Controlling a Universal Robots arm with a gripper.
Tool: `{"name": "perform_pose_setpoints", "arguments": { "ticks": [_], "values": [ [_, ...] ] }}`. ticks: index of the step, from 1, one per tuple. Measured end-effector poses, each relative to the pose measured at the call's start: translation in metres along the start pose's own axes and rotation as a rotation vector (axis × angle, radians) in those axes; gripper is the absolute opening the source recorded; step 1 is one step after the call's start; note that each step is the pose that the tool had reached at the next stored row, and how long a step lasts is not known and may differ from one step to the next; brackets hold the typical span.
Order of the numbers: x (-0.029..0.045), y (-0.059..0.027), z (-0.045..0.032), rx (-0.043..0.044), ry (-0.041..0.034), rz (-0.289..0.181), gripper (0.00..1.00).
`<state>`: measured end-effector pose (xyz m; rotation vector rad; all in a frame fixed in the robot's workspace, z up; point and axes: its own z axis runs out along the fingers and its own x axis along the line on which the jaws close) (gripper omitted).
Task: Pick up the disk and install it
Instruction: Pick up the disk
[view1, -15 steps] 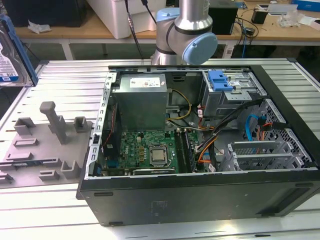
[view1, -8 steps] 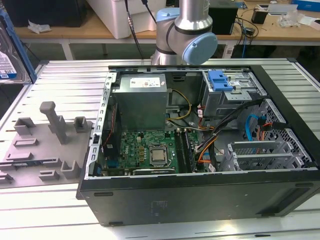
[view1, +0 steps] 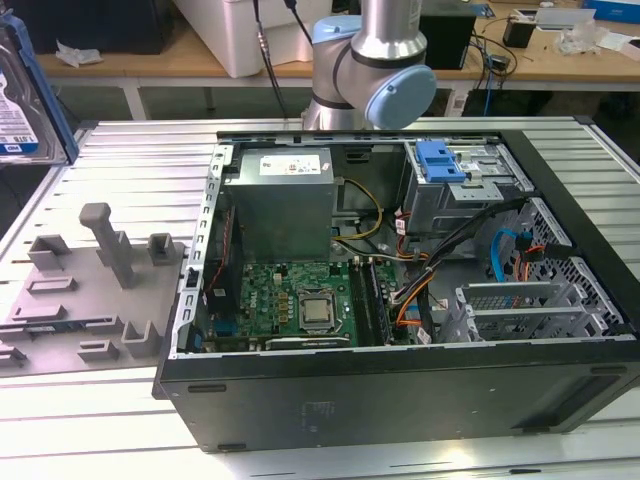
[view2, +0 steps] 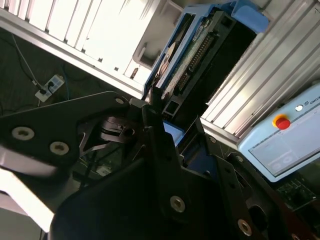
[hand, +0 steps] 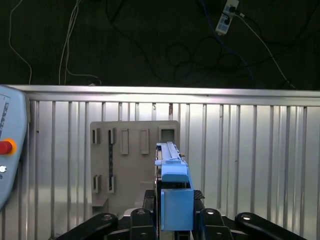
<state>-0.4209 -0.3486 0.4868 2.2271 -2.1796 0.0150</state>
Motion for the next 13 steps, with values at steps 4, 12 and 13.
{"name": "perform_pose_setpoints", "arguments": {
  "ticks": [4,12,13],
  "values": [
    [0.0008,-0.0137,-0.0017,-0.0095,0.0150,0.000,0.36],
    [0.0009,-0.0144,-0.0018,-0.0096,0.0166,0.000,0.36],
    [0.0009,-0.0144,-0.0018,-0.0096,0.0166,0.000,0.36]
  ]
}}
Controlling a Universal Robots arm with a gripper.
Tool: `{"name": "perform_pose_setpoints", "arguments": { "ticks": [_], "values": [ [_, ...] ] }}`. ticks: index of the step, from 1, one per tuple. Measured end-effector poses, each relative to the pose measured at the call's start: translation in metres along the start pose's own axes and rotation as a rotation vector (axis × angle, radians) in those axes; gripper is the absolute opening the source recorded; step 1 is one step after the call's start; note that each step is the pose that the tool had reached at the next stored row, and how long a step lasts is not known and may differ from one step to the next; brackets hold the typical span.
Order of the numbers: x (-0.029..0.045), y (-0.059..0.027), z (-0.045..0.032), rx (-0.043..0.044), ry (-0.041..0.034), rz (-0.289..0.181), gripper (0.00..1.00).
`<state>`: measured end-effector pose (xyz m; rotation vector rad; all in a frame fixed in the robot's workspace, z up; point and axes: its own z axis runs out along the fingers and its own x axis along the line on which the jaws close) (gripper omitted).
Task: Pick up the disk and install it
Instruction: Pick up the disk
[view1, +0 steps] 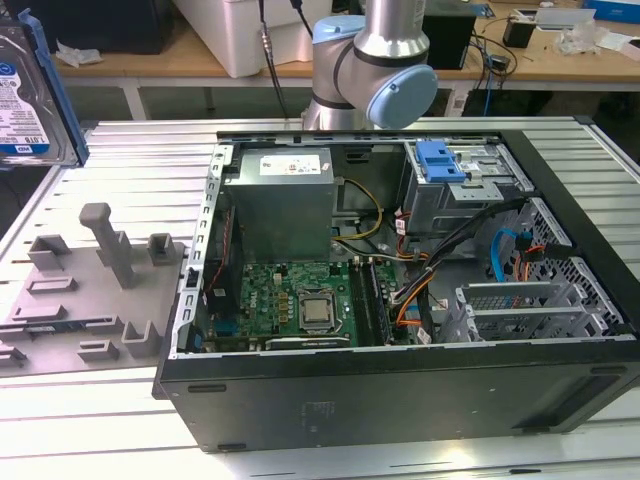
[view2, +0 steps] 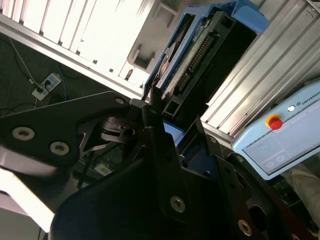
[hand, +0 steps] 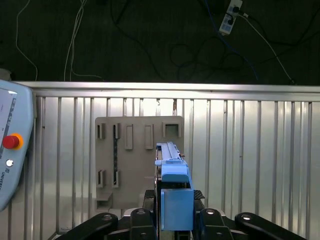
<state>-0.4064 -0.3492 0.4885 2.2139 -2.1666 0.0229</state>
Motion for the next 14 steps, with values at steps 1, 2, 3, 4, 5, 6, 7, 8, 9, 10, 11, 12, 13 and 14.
{"name": "perform_pose_setpoints", "arguments": {
  "ticks": [1,2,3,4,5,6,7,8,9,10,11,12,13,14],
  "values": [
    [0.0000,-0.0002,0.0001,0.0001,-0.0001,0.000,0.36],
    [0.0001,-0.0016,-0.0001,0.0000,0.0000,0.000,0.36],
    [0.0001,-0.0035,0.0000,0.0001,-0.0001,0.000,0.36],
    [0.0001,-0.0056,-0.0001,0.0000,0.0000,0.000,0.36],
    [0.0002,-0.0085,-0.0002,0.0000,0.0000,0.000,0.36],
    [0.0003,-0.0112,-0.0002,0.0000,0.0000,0.000,0.36],
    [0.0003,-0.0131,-0.0003,0.0000,0.0000,0.000,0.36],
    [0.0003,-0.0146,-0.0003,0.0001,0.0000,0.000,0.36],
    [0.0003,-0.0163,-0.0003,0.0001,-0.0001,0.000,0.36],
    [0.0004,-0.0178,-0.0003,0.0001,-0.0001,0.000,0.36],
    [0.0004,-0.0192,-0.0004,0.0000,0.0000,0.000,0.36],
    [0.0004,-0.0206,-0.0004,0.0001,-0.0001,0.000,0.36],
    [0.0005,-0.0240,-0.0005,0.0000,0.0000,-0.001,0.36],
    [0.0006,-0.0257,-0.0005,0.0000,0.0000,-0.001,0.36]
  ]
}}
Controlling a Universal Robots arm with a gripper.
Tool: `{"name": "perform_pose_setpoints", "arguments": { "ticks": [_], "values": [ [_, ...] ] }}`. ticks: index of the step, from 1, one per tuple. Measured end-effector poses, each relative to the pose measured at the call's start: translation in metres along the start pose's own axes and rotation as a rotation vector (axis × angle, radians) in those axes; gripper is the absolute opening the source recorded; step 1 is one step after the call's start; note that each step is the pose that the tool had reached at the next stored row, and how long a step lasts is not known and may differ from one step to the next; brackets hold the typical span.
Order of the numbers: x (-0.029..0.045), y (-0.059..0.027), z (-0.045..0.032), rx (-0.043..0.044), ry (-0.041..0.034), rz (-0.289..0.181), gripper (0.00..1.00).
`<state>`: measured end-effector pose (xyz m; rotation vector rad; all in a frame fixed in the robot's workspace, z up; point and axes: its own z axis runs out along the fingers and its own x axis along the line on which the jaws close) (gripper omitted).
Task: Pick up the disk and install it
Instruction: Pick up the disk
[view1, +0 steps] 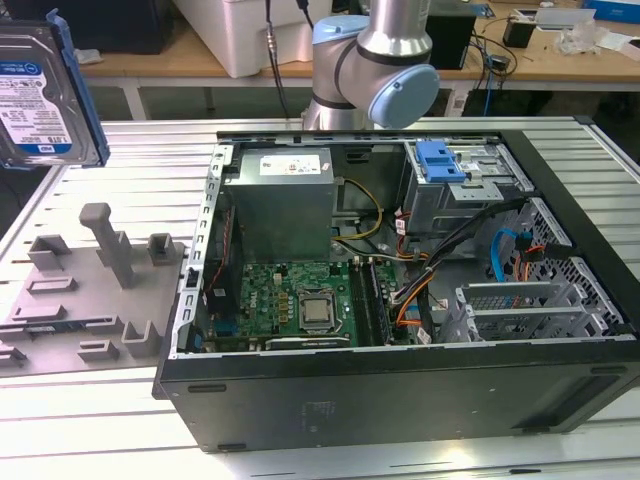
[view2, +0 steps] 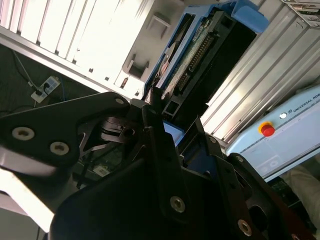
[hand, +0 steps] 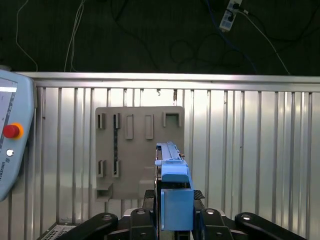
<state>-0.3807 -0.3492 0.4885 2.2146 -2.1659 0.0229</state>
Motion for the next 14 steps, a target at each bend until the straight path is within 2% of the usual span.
{"name": "perform_pose_setpoints", "arguments": {
  "ticks": [5,14],
  "values": [
    [0.0003,-0.0115,-0.0002,0.0001,0.0000,-0.001,0.36],
    [0.0010,-0.0377,-0.0008,0.0002,0.0001,-0.006,0.36]
  ]
}}
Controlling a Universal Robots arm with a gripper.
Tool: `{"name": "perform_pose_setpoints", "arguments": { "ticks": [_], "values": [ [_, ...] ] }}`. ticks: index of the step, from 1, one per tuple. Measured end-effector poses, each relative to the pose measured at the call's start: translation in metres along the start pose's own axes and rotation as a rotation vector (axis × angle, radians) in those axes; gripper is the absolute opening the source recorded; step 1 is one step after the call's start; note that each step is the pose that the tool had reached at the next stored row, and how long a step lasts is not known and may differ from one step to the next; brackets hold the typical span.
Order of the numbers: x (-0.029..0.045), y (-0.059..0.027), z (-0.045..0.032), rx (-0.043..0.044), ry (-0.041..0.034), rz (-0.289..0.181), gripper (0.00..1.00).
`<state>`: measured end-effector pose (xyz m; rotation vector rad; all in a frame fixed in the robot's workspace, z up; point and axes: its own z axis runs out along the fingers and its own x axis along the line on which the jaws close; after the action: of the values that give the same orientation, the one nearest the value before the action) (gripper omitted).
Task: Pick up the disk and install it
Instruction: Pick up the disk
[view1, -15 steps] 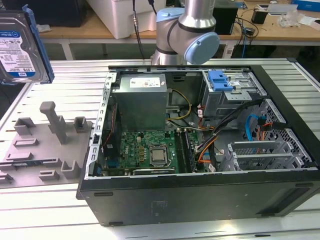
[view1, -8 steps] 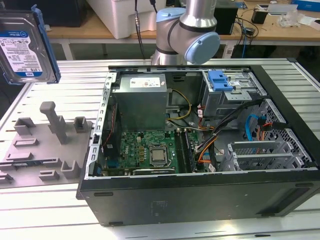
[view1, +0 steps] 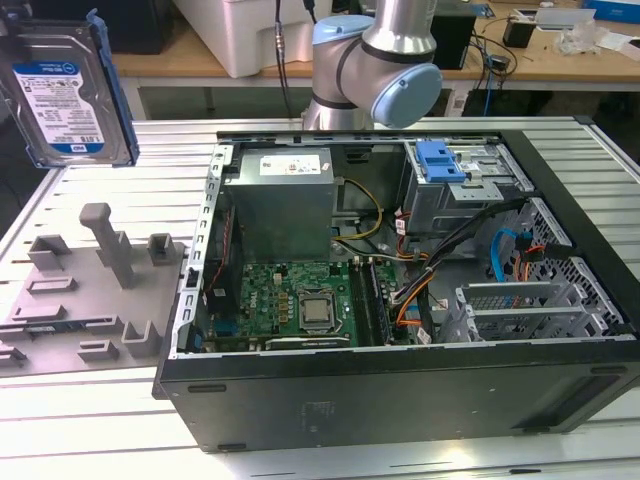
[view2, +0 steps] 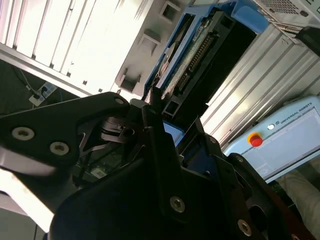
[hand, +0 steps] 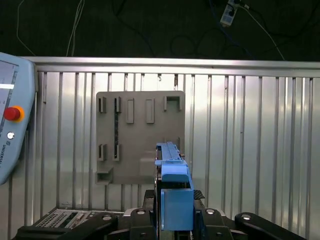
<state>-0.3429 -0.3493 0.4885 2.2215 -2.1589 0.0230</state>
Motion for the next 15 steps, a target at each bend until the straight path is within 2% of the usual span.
{"name": "perform_pose_setpoints", "arguments": {
  "ticks": [5,8,15],
  "values": [
    [0.0005,-0.0158,-0.0003,0.0004,0.0001,-0.007,0.36],
    [0.0012,-0.0305,-0.0006,0.0007,0.0001,-0.016,0.36],
    [0.0025,-0.0553,-0.0010,0.0014,0.0002,-0.031,0.36]
  ]
}}
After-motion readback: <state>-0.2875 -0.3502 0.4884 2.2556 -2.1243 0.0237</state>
